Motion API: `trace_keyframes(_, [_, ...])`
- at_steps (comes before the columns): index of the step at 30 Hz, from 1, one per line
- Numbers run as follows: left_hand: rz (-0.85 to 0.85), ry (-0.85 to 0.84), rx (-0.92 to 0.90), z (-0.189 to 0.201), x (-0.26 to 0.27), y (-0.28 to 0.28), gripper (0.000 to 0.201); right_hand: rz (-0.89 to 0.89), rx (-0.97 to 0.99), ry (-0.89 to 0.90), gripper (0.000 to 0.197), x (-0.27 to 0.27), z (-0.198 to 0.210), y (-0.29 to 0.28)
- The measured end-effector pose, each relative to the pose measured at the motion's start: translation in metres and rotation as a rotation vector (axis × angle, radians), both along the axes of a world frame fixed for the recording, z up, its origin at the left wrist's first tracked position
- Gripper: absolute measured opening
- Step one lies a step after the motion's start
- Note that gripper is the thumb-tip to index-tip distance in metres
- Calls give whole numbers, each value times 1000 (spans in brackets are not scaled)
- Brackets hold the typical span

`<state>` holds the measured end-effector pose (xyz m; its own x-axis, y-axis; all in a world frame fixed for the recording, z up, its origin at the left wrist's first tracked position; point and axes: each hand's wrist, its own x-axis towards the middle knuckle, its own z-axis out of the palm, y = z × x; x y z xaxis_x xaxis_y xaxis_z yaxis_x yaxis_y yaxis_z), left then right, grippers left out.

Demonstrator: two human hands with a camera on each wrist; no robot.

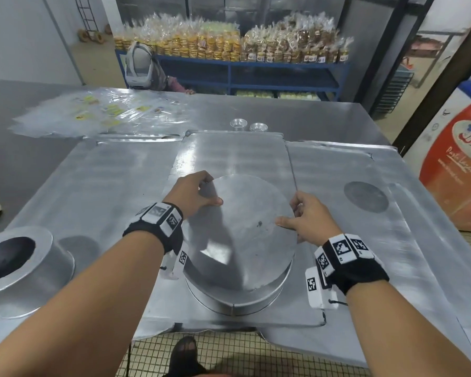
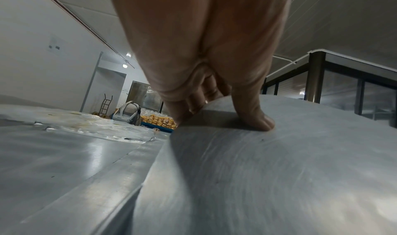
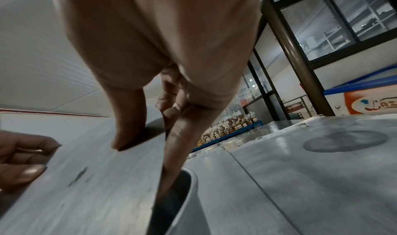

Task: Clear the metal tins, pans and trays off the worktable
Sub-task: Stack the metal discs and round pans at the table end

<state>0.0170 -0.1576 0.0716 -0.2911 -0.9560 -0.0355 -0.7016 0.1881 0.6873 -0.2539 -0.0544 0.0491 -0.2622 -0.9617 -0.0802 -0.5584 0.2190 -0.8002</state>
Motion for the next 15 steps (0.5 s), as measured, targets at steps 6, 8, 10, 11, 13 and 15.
trace_keyframes(6, [-32, 52, 14, -5, 2, 1, 49, 38, -7, -93, 42, 0, -4, 5])
trace_keyframes(8, [-49, 55, 12, -6, 3, 0, 46, 25, -19, -137, 46, 0, -8, 10])
trace_keyframes(10, [-66, 54, -2, -7, 3, 2, 43, 20, -26, -156, 49, 1, -13, 14])
trace_keyframes(11, [-70, 58, -5, -8, 2, 3, 42, 17, -26, -156, 50, 0, -16, 16])
trace_keyframes(13, [-79, 77, 0, -8, 3, 4, 39, 20, -17, -158, 50, -1, -18, 16])
trace_keyframes(15, [-101, 62, 6, -6, 2, 3, 38, 31, 4, -150, 49, -4, -16, 15])
